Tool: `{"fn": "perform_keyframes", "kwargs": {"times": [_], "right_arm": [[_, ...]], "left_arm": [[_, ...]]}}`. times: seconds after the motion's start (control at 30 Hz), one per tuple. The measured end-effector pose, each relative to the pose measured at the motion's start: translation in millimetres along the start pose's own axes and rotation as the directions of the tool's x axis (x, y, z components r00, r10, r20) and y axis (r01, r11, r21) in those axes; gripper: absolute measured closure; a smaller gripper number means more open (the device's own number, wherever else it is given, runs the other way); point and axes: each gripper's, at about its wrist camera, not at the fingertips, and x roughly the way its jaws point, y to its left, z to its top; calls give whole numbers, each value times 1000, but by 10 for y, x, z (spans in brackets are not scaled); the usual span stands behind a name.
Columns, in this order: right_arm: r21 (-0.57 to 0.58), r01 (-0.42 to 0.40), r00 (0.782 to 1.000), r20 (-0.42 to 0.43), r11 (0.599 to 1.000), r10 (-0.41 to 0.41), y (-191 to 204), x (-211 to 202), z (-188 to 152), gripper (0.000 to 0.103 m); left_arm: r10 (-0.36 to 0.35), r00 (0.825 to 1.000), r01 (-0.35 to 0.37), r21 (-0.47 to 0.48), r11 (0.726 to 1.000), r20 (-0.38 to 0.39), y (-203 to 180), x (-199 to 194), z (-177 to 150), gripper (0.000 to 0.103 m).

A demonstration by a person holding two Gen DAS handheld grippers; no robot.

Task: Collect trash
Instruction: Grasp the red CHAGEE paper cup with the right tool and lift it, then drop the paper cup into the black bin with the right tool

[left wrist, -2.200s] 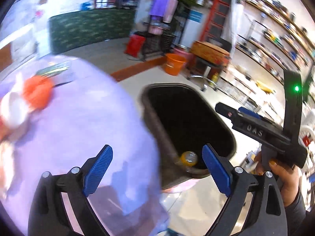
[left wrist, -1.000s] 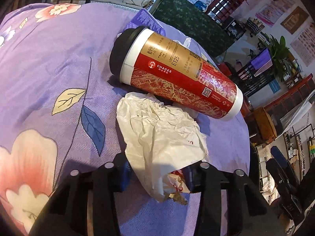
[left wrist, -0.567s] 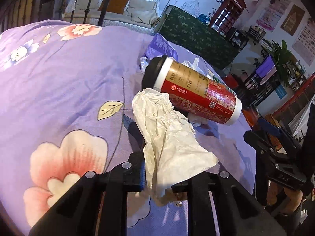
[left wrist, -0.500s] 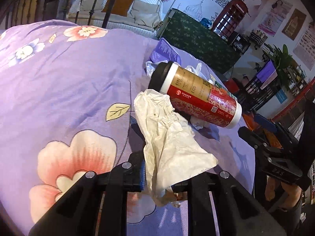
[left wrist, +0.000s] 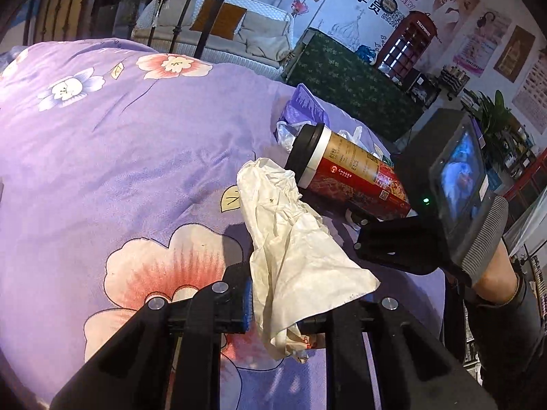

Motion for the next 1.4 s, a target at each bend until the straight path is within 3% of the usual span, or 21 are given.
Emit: {"fn": "perform_keyframes", "kwargs": {"times": [0.13,0.37,0.63,0.87,1.0,1.13,1.23,1.33,1.4], "right_arm": [[-127,53,998,-36,991,-58,194,142,10,17],[-107,82,996,-11,991,-84,176,99,-17,24],[55,86,993,75,995,-91,-30,-227,-229,29],[261,40,988,132,965,-77,-265,-596,-524,29],[415,-29,985,169,909,-46,-441,-790,-765,29],[557,-87,979,202,826,-33,-575,-953,-1094,29],[620,-96,979,199,779,-38,-622,-1023,-1286,29],[699,-136,979,205,702,-13,-686,-1032,-1516,29],[762,-166,978,208,626,7,-728,-1044,-1755,29]], "left_arm": [[-9,1000,9,-8,1000,-3,15,6,-13,87],[12,1000,-13,3,1000,9,23,-19,-15,87],[23,999,-24,42,999,40,-91,-92,-24,87],[-1,998,-3,72,997,63,-269,-177,-27,87],[-28,996,19,109,994,86,-431,-224,-20,87],[-79,993,64,156,986,90,-654,-235,-28,87],[-119,989,101,189,977,85,-811,-221,-31,87],[-158,985,138,227,964,72,-978,-197,-32,87],[-184,980,161,257,953,69,-1098,-189,-52,87]]}}
